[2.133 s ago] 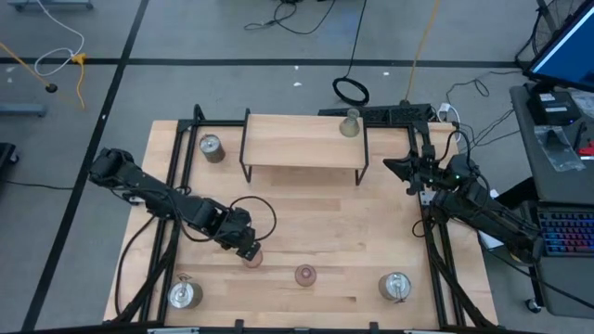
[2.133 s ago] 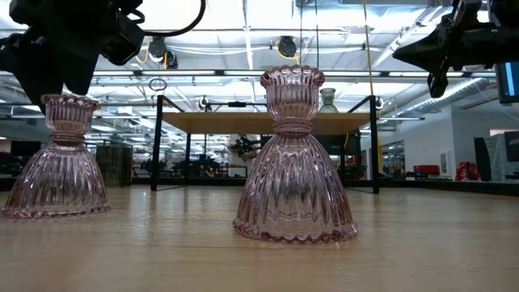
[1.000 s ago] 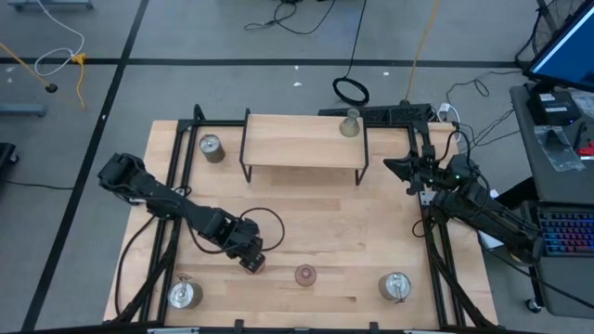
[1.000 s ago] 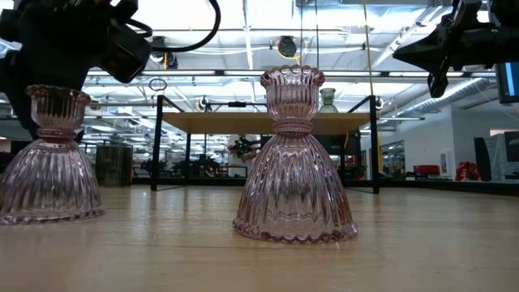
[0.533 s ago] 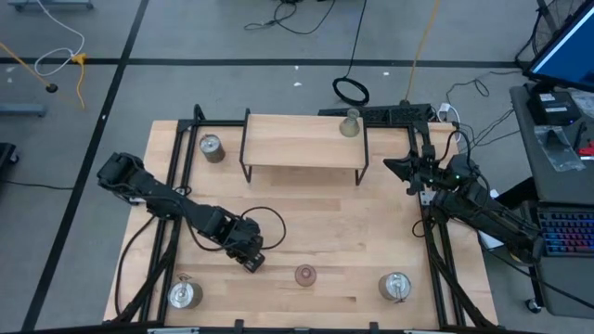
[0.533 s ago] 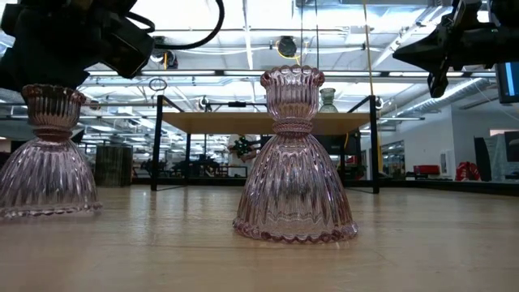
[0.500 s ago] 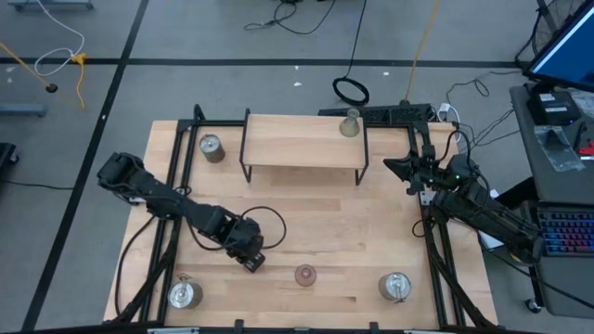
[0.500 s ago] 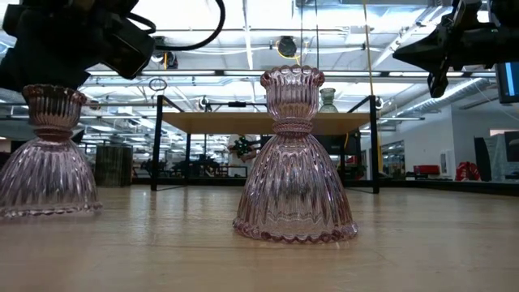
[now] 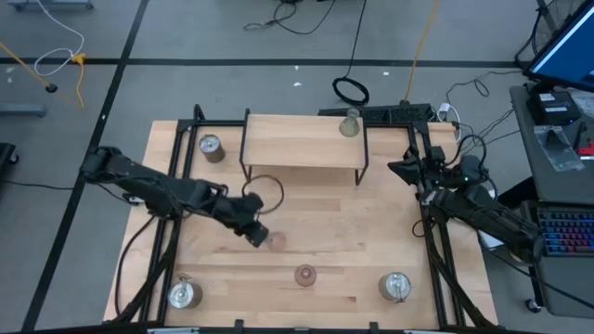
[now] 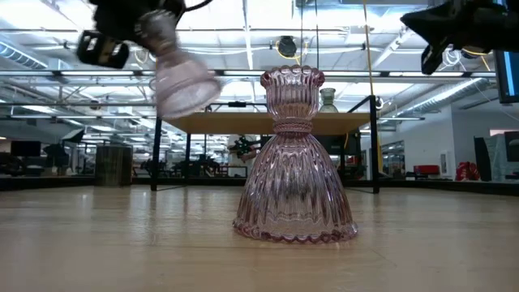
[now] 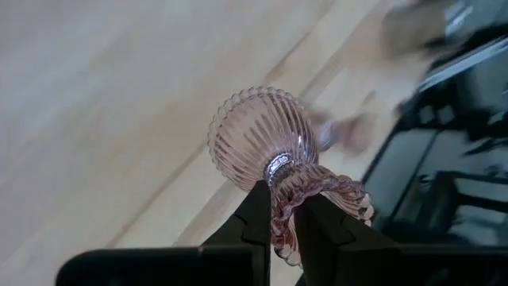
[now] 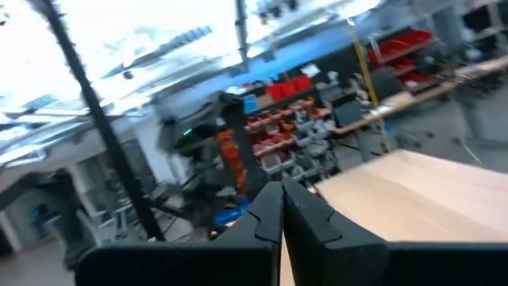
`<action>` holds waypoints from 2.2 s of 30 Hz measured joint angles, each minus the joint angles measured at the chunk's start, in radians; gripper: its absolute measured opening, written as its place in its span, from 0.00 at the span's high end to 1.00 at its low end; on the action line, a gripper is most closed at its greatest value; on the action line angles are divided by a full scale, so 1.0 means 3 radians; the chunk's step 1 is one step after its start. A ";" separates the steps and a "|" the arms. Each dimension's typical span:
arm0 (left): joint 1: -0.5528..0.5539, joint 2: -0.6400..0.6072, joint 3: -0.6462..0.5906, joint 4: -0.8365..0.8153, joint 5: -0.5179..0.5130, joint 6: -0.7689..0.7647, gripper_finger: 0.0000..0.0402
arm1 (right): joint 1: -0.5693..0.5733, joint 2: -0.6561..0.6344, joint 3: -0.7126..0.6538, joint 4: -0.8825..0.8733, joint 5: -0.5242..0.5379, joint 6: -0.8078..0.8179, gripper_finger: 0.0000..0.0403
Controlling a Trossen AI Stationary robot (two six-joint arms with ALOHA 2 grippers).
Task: Pick & Place candle stick holders
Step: Put the left pink candle holder on the shelf
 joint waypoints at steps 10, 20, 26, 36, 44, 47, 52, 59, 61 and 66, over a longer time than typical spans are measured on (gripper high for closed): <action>0.0546 -0.0131 0.0005 0.0971 -0.0051 0.0388 0.92 | 0.0171 0.0550 0.0000 0.0625 -0.0114 -0.0077 1.00; 0.1058 -0.0035 0.0566 0.0791 -0.0043 0.0931 0.92 | 0.0586 0.1528 0.0530 0.0741 -0.0258 -0.0597 1.00; 0.1281 0.0212 0.1185 0.0292 -0.0041 0.1301 0.92 | 0.0736 0.2105 0.1176 0.0183 -0.0256 -0.1065 1.00; 0.1544 0.0703 0.1912 -0.0334 0.0055 0.1799 0.92 | 0.0890 0.2762 0.2125 -0.0731 0.0252 -0.1940 1.00; 0.1688 0.0983 0.2310 -0.0523 0.0080 0.2049 0.92 | 0.1097 0.3055 0.2611 -0.1207 0.0937 -0.2444 0.85; 0.1738 0.1067 0.2445 -0.0607 0.0080 0.2129 0.92 | 0.1174 0.3160 0.2730 -0.1303 0.1183 -0.2533 0.76; 0.1802 0.1156 0.2569 -0.0641 0.0078 0.2229 0.92 | 0.1307 0.3301 0.2852 -0.1329 0.1653 -0.2702 0.61; 0.1839 0.1150 0.2570 -0.0603 0.0078 0.2241 0.92 | 0.1421 0.3463 0.2955 -0.1273 0.2036 -0.2838 0.46; 0.1837 0.1150 0.2570 -0.0587 0.0080 0.2241 0.92 | 0.1440 0.3519 0.2962 -0.1185 0.2099 -0.2882 0.43; 0.1837 0.1150 0.2570 -0.0573 0.0109 0.2240 0.92 | 0.1457 0.3643 0.2963 -0.1079 0.2111 -0.2985 0.39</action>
